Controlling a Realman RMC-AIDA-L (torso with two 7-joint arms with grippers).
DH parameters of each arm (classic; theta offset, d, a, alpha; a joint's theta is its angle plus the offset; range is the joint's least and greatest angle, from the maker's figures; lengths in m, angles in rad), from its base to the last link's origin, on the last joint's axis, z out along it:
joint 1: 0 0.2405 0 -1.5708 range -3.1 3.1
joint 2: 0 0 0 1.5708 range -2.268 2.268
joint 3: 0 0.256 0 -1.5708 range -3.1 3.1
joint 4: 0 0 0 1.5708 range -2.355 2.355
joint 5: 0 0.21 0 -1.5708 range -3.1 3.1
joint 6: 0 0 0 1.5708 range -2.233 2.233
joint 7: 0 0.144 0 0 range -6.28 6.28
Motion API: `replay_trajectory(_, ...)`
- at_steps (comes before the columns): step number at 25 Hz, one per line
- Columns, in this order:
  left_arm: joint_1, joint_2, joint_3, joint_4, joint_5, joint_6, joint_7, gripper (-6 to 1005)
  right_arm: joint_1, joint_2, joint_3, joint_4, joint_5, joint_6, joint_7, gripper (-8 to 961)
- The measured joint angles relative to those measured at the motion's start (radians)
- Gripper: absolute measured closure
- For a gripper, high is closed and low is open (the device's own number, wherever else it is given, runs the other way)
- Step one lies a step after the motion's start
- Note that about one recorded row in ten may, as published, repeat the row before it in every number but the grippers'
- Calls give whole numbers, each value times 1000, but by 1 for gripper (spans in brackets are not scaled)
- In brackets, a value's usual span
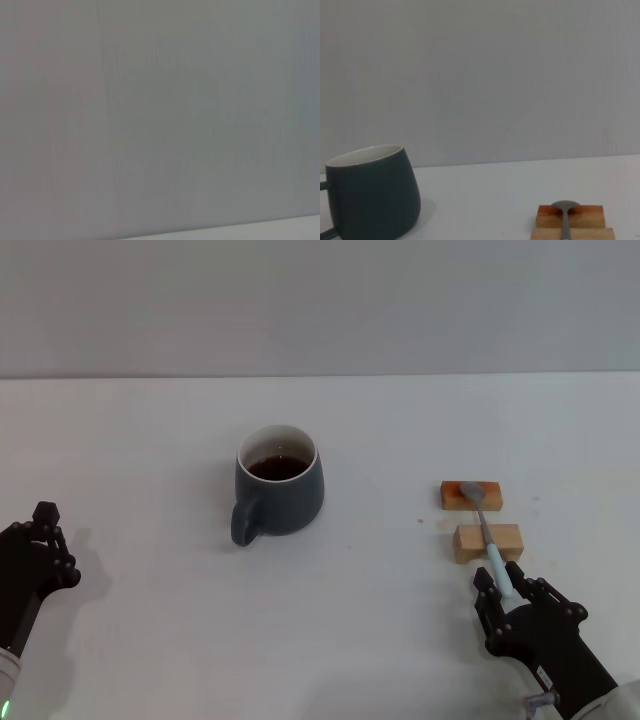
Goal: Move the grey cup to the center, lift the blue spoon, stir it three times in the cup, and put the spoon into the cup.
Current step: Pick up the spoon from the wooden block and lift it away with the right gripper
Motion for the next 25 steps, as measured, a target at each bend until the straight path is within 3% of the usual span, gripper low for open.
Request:
replay_trajectory(20,4,2,0,0,0,0,0,1000,7,0,4,1,2,6,0,650)
replay_trajectory(25,5,2,0,0,-2,0,0,1000,2,-1,5,11,2,6,0,699)
